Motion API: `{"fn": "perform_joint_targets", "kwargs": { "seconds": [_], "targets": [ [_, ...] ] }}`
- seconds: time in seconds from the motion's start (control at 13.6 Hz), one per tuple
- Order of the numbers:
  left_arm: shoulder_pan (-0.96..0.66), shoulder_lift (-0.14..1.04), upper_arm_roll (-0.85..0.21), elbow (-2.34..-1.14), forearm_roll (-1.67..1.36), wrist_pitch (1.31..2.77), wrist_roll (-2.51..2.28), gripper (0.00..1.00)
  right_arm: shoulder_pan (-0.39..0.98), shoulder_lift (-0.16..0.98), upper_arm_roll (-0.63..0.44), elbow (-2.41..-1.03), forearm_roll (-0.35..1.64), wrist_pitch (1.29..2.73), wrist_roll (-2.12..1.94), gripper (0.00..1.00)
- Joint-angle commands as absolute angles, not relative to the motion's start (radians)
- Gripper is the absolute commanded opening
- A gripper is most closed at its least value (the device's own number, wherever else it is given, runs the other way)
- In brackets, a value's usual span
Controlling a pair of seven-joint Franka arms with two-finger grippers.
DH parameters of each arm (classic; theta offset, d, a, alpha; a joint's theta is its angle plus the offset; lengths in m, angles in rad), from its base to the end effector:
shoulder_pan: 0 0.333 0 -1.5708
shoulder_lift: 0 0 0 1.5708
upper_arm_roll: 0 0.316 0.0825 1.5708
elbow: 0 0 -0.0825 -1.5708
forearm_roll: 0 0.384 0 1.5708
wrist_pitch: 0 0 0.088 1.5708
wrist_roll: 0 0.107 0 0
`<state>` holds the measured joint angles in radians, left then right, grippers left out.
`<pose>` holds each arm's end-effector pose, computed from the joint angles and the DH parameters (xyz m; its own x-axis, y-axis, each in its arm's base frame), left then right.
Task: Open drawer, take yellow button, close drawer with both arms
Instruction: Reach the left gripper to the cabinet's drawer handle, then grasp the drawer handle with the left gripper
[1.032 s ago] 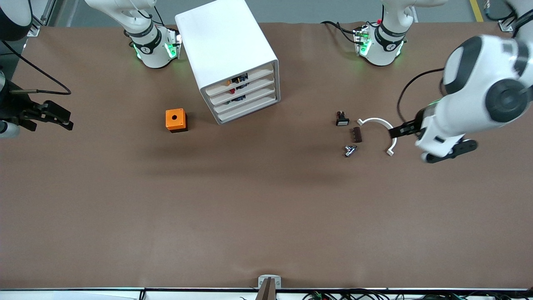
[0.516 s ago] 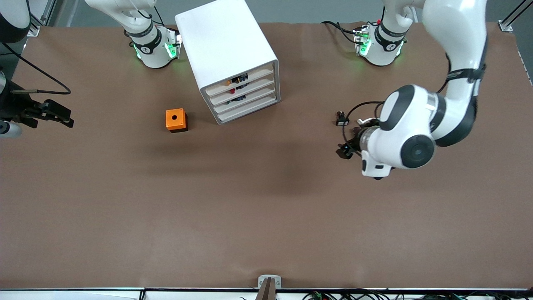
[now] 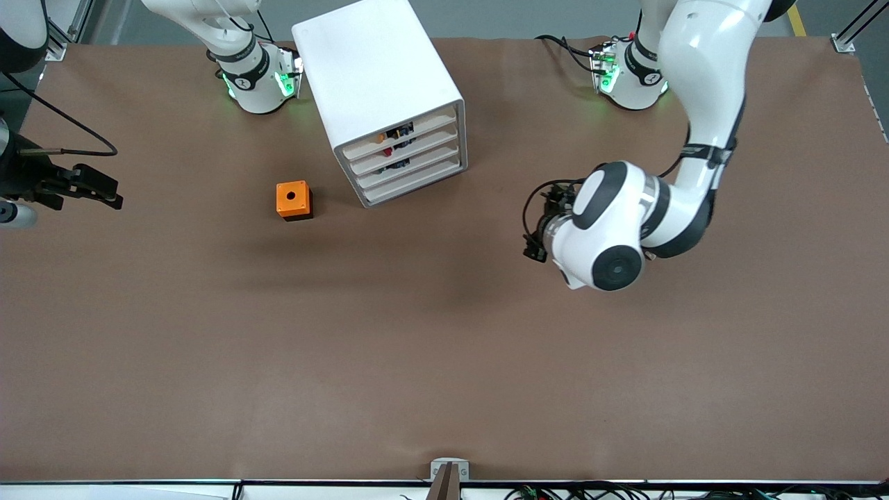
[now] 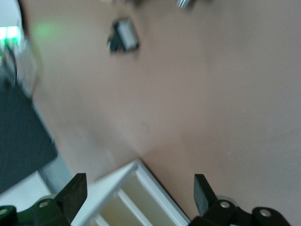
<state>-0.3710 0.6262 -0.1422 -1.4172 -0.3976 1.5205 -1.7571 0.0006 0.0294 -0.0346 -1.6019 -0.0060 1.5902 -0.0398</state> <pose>0.5612 -0.3472 0.3172 0.1200 0.9387 -0.3232 0.7770 -0.2914 -0.5579 0.5632 -0.0195 0.5951 0.9991 0.0059 -0.0413 0.0061 -1.0000 0.0054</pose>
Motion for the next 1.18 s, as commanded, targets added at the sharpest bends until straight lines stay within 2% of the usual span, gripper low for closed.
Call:
{"fn": "perform_joint_targets", "kwargs": {
  "seconds": [0.0, 0.52, 0.96, 1.11],
  "targets": [
    [-0.416, 0.678, -0.138, -1.382, -0.564, 1.499, -1.969, 1.0, -0.017, 0.023, -0.023, -1.606, -0.006, 1.588, -0.054, 1.0],
    [-0.469, 0.73, -0.138, -1.384, -0.877, 1.499, -2.38, 0.98, -0.015, 0.021, -0.023, -1.606, -0.015, 1.594, -0.054, 1.0],
    [-0.558, 0.781, -0.138, -1.385, -1.031, 1.497, -2.479, 0.75, -0.008, 0.025, -0.02, -1.603, -0.011, 1.595, -0.057, 1.0],
    [-0.583, 0.782, -0.14, -1.385, -1.034, 1.496, -2.479, 0.73, -0.011, 0.025, -0.02, -1.605, -0.005, 1.588, -0.057, 1.0]
  ]
}}
